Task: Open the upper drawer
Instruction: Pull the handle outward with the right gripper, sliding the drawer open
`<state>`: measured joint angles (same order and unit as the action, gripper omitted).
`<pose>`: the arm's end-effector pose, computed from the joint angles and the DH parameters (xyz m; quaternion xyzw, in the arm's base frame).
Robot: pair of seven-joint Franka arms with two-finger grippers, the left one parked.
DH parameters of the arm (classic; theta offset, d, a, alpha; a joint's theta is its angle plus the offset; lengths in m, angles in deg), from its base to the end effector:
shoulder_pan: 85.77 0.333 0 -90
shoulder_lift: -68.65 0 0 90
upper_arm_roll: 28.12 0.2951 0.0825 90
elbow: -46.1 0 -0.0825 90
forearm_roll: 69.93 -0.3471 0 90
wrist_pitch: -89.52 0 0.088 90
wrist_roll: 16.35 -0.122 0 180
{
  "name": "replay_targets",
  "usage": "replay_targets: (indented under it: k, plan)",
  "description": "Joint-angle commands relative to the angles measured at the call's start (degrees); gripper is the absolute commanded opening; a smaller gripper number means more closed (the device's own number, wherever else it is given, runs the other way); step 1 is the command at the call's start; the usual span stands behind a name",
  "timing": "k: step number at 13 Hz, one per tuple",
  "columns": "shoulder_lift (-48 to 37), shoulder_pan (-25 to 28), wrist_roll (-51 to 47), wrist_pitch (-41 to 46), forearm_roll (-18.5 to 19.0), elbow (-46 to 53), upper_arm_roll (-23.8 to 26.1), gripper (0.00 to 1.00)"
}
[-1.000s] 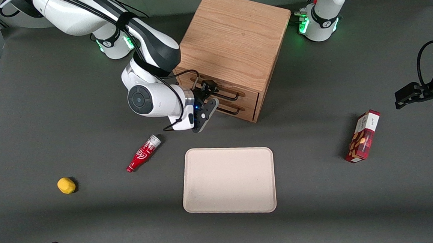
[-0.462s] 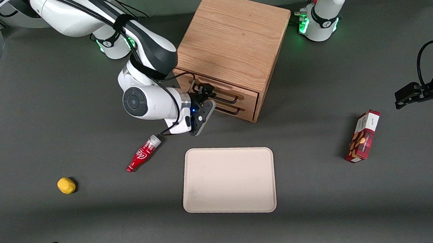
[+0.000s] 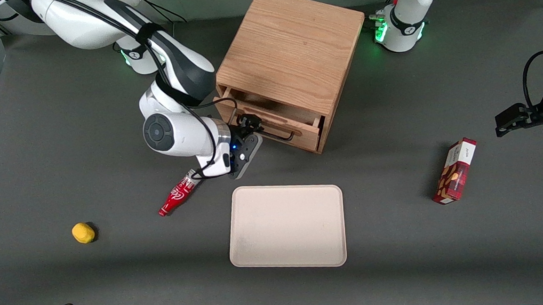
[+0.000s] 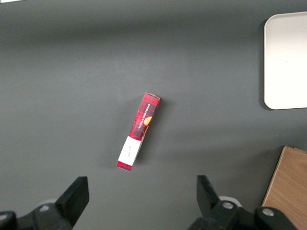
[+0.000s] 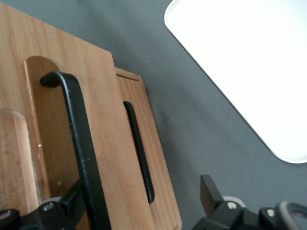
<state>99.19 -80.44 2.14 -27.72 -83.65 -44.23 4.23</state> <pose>0.5278 0.3659 0.3612 -0.8931 -0.3793 0.0363 0.2389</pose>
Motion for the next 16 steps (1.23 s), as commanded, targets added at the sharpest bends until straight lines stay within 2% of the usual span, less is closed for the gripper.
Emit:
replay_targets:
  k: [1, 10, 16]
  plan:
    - [0.9, -0.3, 3.3, -0.3, 0.6, 1.7, -1.4, 1.0]
    - [3.6, -0.3, 5.8, 0.2, 0.6, 8.2, -6.6, 1.0]
    - [6.9, -0.2, 6.7, -0.3, 0.7, 11.4, -6.7, 1.0]
